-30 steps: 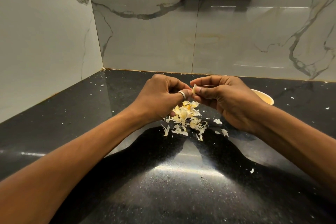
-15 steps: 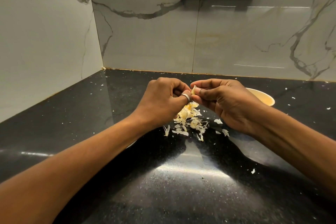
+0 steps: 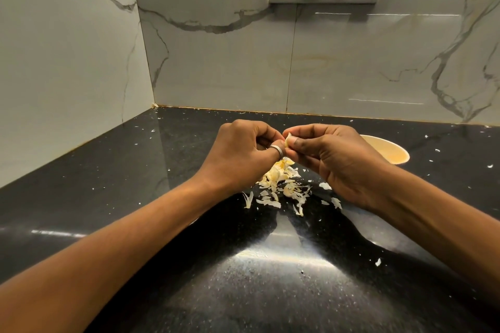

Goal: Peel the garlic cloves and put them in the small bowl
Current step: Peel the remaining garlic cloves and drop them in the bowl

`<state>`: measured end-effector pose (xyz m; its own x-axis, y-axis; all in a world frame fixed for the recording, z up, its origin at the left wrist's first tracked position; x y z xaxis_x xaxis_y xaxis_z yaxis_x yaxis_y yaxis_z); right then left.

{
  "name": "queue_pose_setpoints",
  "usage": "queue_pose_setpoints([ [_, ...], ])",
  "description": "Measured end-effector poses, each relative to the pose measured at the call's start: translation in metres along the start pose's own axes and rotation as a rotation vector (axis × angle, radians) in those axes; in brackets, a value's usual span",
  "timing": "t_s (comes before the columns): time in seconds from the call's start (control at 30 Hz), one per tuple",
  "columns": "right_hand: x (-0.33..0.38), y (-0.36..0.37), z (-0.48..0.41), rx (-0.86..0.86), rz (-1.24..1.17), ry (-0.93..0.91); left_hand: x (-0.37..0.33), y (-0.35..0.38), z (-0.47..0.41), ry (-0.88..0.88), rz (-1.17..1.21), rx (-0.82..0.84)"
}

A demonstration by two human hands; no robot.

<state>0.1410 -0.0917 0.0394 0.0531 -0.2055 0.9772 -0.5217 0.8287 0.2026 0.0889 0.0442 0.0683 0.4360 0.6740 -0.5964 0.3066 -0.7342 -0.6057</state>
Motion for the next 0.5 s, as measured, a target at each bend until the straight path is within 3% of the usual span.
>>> queue_pose_setpoints([
  [0.5,0.0021,0.0012,0.0043,-0.007,0.045,0.022,0.0005,0.0037,0.0012,0.007,-0.059,-0.014],
])
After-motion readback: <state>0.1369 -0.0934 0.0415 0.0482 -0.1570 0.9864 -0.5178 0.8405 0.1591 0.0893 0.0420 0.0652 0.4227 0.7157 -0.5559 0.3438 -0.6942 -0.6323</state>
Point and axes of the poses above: each hand's wrist, its own z-axis away from the middle knuckle, its own y-axis out of the palm, x = y × z, the point moved 8 cm from there along -z, towards the middle knuckle, and after that the axes turned 9 degrees about x, right-handed, at the moved point
